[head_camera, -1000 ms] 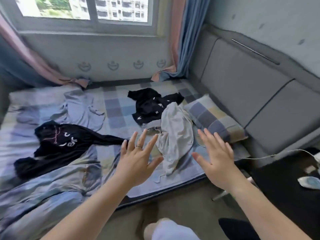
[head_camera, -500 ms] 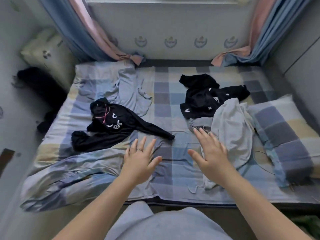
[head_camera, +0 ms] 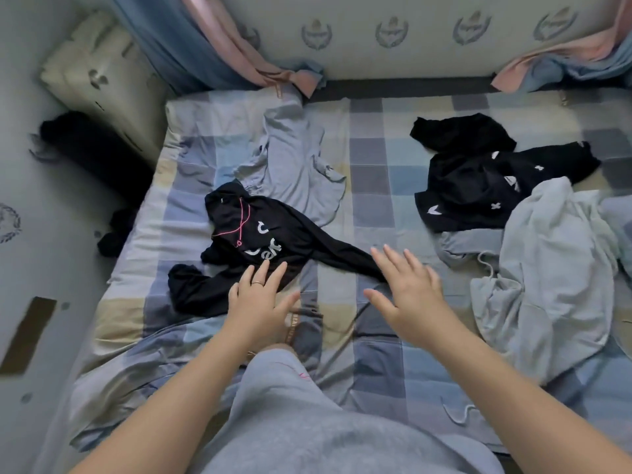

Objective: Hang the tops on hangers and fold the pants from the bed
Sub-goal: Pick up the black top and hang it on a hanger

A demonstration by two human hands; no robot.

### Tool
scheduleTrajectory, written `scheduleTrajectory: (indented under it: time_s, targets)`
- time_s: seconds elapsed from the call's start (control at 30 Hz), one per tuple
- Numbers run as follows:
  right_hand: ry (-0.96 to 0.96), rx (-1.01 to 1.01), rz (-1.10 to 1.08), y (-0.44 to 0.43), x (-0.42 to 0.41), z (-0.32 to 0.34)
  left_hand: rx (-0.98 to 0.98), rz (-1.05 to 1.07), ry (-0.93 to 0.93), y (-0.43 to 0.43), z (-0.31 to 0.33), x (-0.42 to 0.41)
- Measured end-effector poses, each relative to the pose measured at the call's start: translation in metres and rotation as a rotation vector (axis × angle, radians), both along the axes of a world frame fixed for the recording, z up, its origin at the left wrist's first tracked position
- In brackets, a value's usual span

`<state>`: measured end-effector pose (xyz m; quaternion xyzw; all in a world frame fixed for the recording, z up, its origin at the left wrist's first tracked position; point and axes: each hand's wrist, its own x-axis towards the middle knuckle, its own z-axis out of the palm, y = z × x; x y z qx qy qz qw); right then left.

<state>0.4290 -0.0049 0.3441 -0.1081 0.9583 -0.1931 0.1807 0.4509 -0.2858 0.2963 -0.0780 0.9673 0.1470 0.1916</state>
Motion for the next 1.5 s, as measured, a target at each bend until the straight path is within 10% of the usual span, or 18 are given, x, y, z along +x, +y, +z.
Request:
scheduleTrajectory:
  time_s: [0.5,1.03,1.5]
  targets:
    - [-0.242,0.259,0.172,-0.256,-0.190,-0.164,0.091,0.120,-0.232,-0.226,-0.180,-0.168]
    - [-0.246,0.179,0.215,-0.424,-0.364,-0.342,0.909,1.126,0.072,-0.305,-0.336,-0.336]
    - [-0.225,-0.165,-0.004,-0.387,-0.358,-0.342,0.871,0.773,-0.088,-0.269,-0.348,-0.280]
